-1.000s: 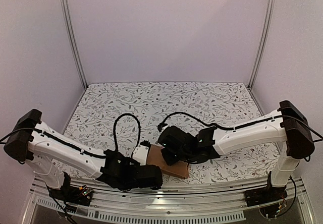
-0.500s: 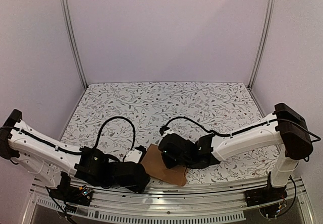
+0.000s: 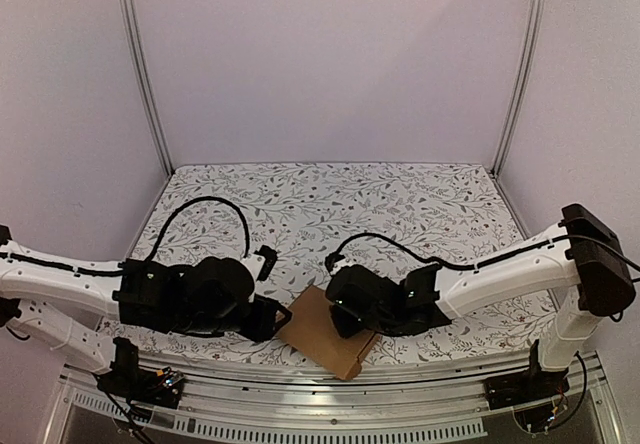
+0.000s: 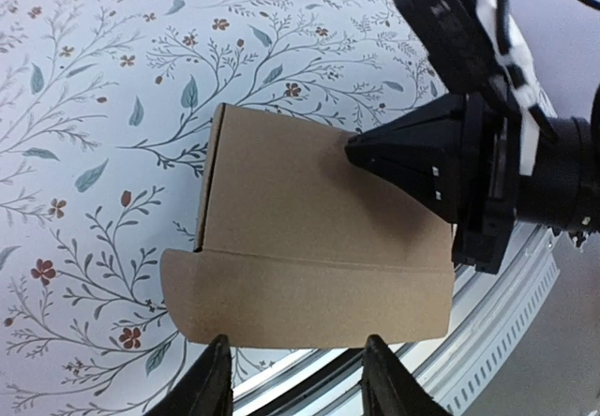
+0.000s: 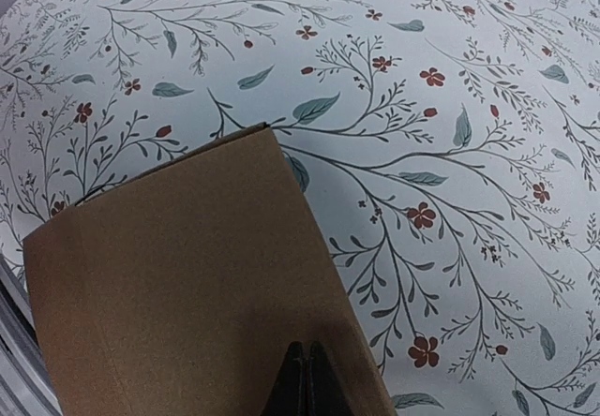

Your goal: Fold the paper box

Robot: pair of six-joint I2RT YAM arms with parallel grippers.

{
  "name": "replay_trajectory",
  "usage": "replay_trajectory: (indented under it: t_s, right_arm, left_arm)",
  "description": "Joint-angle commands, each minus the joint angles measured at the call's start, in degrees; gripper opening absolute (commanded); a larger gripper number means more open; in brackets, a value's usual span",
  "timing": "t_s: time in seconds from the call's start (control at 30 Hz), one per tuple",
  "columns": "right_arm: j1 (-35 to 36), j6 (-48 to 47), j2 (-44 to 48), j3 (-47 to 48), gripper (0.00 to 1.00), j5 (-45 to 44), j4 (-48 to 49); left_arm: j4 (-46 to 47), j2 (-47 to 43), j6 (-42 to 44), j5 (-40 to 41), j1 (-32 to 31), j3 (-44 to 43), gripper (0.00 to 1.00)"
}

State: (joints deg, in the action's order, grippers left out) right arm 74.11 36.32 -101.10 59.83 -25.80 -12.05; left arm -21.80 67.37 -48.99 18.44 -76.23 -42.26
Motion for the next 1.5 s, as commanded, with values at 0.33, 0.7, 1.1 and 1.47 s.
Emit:
replay_trajectory:
  t_s: [0.33, 0.7, 1.1, 1.47]
  right_arm:
    - [1.5, 0.9, 14.1, -4.7, 0.01, 6.3, -7.9]
    - [3.8, 7.0, 12.3, -11.3, 0.00, 11.4, -3.5]
    - [3.9, 8.4, 10.8, -13.1, 0.00, 10.9, -2.8]
    - [3.8, 5.0, 21.2, -11.8, 0.04, 6.4, -9.7]
  left_arm:
    - [7.4, 14.9, 12.4, -11.7, 12.3, -5.8, 0.07]
    - [8.0, 20.5, 12.2, -11.9, 13.5, -5.3, 0.00]
    - [10.6, 23.5, 10.1, -12.4, 13.4, -2.3, 0.00]
    - [7.0, 12.1, 11.9, -6.8, 13.6, -5.5, 0.09]
